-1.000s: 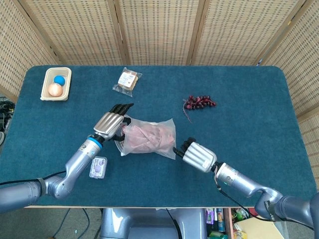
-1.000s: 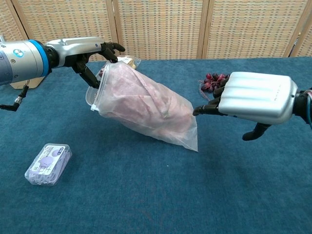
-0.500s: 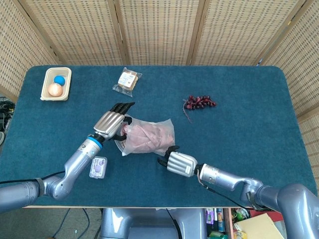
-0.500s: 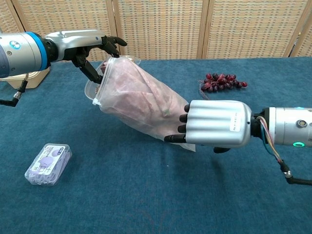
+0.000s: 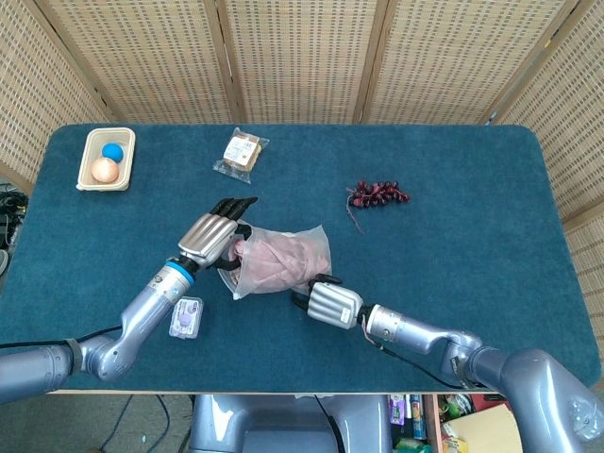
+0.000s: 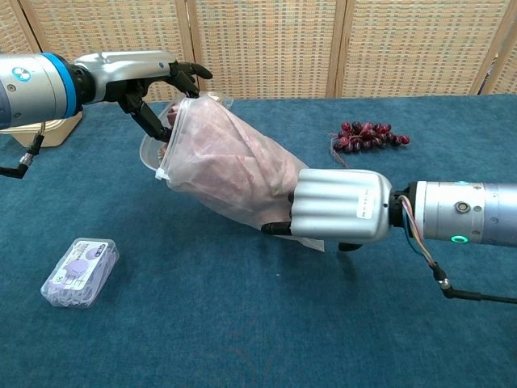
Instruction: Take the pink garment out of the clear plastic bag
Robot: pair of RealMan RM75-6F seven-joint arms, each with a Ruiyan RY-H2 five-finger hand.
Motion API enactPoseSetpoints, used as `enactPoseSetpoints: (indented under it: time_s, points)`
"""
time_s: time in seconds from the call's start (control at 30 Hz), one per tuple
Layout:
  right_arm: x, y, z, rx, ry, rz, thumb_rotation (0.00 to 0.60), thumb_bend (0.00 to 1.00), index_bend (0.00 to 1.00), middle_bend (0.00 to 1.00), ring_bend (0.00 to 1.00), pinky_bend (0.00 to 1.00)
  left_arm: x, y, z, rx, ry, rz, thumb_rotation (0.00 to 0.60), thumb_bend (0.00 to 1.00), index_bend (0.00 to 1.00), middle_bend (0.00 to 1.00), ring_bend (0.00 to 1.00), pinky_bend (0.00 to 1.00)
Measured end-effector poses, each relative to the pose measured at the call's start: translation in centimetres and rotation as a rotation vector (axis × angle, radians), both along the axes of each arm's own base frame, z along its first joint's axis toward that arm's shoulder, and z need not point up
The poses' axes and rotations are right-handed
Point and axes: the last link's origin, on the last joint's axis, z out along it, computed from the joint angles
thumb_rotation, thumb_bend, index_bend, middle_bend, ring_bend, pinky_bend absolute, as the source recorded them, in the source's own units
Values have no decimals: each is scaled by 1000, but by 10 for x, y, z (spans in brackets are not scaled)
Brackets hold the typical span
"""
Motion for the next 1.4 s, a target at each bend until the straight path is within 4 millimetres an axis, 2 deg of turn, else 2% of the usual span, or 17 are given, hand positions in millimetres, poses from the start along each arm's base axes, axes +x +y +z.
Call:
enactPoseSetpoints:
  time_s: [0.47, 0.97, 1.13, 1.3, 1.4]
  points:
    - [2, -7, -14, -9, 33, 20, 600, 31, 199, 670, 599, 764, -2, 0, -1, -25, 1, 16, 600, 498, 707, 0, 0, 0]
    - [15, -18, -27, -30, -43, -24, 600, 37, 199, 683, 603, 772, -1, -1, 3, -39, -19, 19, 600, 497, 707, 0, 0, 0]
    - [18, -20, -26, -37, -53, -26, 600, 133, 219, 688, 604, 772, -1, -1, 4, -40, -25, 19, 600, 499, 707, 0, 0, 0]
    - [18, -19, -28, -35, -45, -22, 600, 288, 253, 689, 605, 772, -1, -1, 5, -40, -26, 17, 600, 498, 707, 0, 0, 0]
    - [18, -17, -31, -33, -31, -16, 600, 317, 277, 692, 607, 772, -2, -1, 6, -41, -26, 20, 600, 498, 707, 0, 0, 0]
